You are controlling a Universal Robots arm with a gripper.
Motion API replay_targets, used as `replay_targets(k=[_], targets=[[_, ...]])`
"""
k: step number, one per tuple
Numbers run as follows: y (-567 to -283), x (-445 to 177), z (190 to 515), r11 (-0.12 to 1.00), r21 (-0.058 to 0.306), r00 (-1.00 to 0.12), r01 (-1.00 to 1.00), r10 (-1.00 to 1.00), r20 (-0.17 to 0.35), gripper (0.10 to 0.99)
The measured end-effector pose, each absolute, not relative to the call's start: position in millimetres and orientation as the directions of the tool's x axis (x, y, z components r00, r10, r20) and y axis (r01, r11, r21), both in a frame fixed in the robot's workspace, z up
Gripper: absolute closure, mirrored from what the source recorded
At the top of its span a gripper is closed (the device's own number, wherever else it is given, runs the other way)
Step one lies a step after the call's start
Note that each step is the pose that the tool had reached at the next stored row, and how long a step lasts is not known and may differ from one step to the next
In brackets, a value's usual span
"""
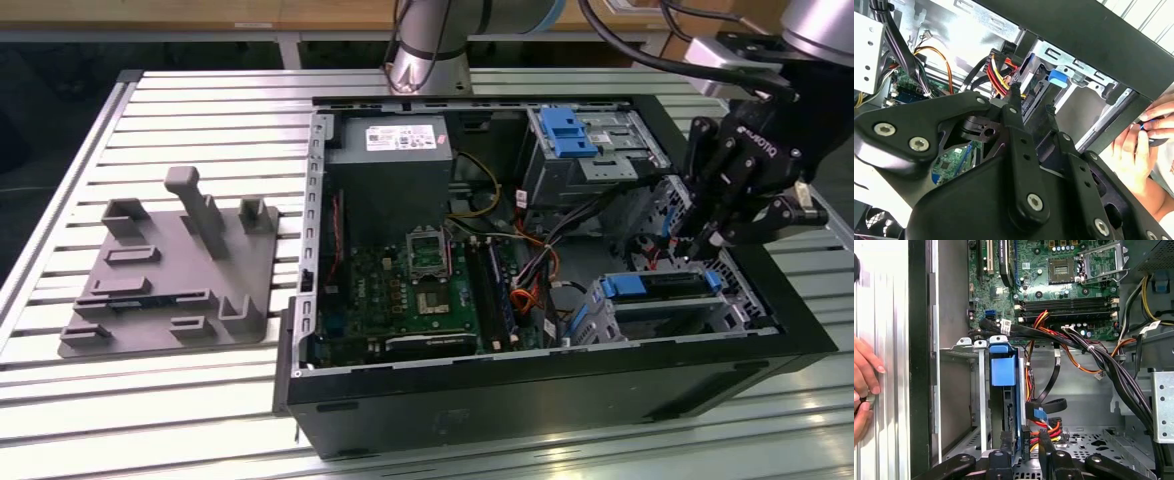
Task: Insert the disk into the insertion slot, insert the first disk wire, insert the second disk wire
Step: 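Insert the first disk wire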
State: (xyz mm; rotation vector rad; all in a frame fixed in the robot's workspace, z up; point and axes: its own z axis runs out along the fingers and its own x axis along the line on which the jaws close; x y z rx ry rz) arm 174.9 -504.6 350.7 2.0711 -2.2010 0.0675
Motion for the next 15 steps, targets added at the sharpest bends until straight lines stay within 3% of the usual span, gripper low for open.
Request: replay_targets(k=[9, 11, 15], targets=[[-504.6, 174.9, 349.1, 0.063, 0.049, -0.057, -0.997, -0.992, 0.116, 0.753], [-504.6, 175.0, 348.7, 0.064, 0.049, -0.057, -0.997, -0.992, 0.116, 0.882], [-504.6, 174.9, 348.0, 0.064, 0.049, -0.057, -0.997, -0.992, 0.116, 0.922]])
